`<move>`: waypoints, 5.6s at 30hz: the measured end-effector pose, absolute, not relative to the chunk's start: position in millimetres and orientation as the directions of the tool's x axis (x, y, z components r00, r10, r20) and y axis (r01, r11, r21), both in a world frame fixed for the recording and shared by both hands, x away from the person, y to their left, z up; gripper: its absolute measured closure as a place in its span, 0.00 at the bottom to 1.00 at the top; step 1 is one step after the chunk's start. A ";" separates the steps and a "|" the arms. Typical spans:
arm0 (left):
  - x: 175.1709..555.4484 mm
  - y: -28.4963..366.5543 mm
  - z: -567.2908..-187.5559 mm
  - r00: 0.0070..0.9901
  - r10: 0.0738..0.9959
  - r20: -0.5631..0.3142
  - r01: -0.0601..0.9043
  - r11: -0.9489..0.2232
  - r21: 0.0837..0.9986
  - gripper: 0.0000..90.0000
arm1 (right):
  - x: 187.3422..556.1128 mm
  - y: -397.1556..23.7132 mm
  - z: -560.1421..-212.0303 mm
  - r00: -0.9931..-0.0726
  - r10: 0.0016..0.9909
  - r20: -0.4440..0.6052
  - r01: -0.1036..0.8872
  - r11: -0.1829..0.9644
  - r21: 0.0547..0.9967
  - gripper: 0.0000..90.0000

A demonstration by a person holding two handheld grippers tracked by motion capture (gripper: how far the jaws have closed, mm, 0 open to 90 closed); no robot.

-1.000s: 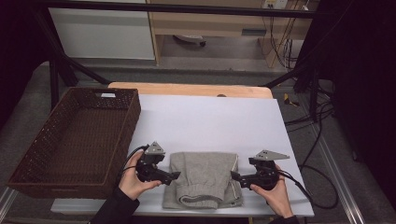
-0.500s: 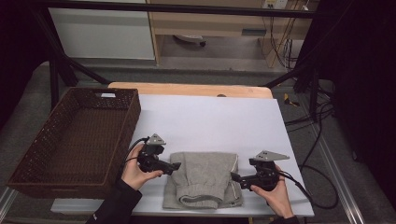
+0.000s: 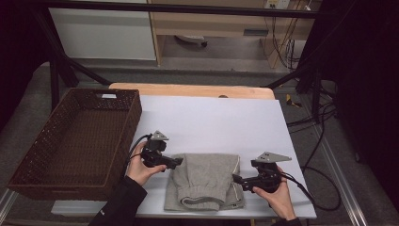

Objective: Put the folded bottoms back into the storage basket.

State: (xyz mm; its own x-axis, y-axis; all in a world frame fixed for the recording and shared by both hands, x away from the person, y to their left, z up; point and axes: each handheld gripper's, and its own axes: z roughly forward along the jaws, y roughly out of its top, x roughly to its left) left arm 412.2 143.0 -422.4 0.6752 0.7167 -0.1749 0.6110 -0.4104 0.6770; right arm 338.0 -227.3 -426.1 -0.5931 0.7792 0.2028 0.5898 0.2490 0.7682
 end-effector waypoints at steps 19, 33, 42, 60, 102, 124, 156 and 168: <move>424.0 141.5 -437.8 0.639 0.748 -0.178 0.660 -0.414 0.627 0.27 | 337.9 -226.9 -426.4 -0.598 0.773 0.210 0.590 0.248 0.768 0.01; 417.7 130.8 -439.3 0.661 0.731 -0.172 0.649 -0.441 0.619 0.49 | 337.4 -225.3 -427.6 -0.598 0.770 0.222 0.600 0.248 0.761 0.02; 412.6 126.6 -438.3 0.667 0.730 -0.148 0.642 -0.463 0.611 0.63 | 337.5 -225.3 -427.5 -0.595 0.771 0.228 0.605 0.243 0.758 0.02; 409.5 125.1 -439.5 0.667 0.721 -0.189 0.654 -0.445 0.612 0.88 | 338.4 -223.0 -428.0 -0.573 0.783 0.243 0.629 0.230 0.743 0.02; 407.9 126.3 -441.9 0.687 0.707 -0.170 0.627 -0.458 0.630 0.86 | 337.8 -194.4 -449.8 -0.554 0.800 0.228 0.684 0.281 0.673 0.26; 408.5 127.8 -442.3 0.688 0.704 -0.173 0.624 -0.453 0.637 0.87 | 335.0 -189.7 -447.9 -0.553 0.777 0.300 0.719 0.263 0.643 0.75; 401.5 139.3 -410.3 0.685 0.687 -0.243 0.623 -0.380 0.684 0.93 | 334.2 -195.6 -439.1 -0.584 0.754 0.301 0.678 0.250 0.691 0.83; 396.3 139.2 -399.7 0.692 0.678 -0.247 0.611 -0.368 0.701 0.93 | 333.0 -196.7 -435.9 -0.600 0.743 0.296 0.650 0.238 0.722 0.83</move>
